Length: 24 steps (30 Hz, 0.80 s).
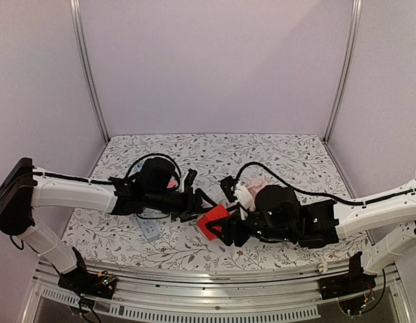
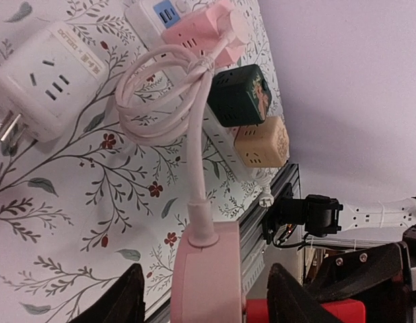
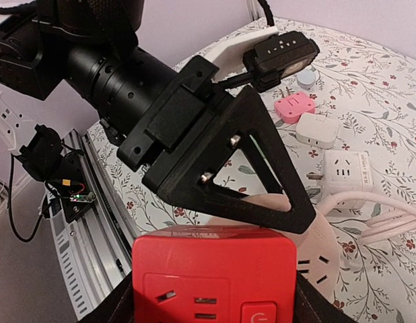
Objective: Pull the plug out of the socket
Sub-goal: Remove the plug from the socket.
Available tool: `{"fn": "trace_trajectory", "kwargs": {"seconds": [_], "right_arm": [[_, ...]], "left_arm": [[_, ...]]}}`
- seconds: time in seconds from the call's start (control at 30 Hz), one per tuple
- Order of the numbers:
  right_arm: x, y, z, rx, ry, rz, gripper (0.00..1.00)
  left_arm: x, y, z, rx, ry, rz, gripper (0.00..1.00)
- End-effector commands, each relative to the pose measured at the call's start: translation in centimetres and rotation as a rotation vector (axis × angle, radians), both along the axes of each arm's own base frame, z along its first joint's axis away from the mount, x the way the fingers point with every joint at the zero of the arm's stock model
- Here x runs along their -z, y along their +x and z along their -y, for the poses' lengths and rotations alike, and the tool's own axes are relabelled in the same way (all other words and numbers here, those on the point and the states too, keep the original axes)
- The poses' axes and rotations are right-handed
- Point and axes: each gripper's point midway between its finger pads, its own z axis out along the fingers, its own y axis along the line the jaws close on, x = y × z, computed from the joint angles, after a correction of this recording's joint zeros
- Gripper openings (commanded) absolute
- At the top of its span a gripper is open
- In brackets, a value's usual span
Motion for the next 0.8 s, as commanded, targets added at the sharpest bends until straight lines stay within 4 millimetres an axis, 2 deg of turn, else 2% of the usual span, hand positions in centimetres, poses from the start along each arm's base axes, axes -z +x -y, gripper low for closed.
{"fn": "trace_trajectory", "kwargs": {"seconds": [0.0,0.53,0.77], "right_arm": [[-5.4,0.8,-1.6,0.001,0.155,0.088,0.32],[-4.8,1.5,-1.2,0.044,0.151,0.064,0.31],[-4.2,2.1,-1.1,0.048,0.159,0.021,0.31]], "left_arm": [[-1.0,-1.0,1.2,0.042,-0.047,0.001,0.55],[-1.5,-1.5,1.2,0.056,-0.06,0.01,0.24],[-1.6,-1.6,0.9,0.068,-0.045,0.041,0.19]]}}
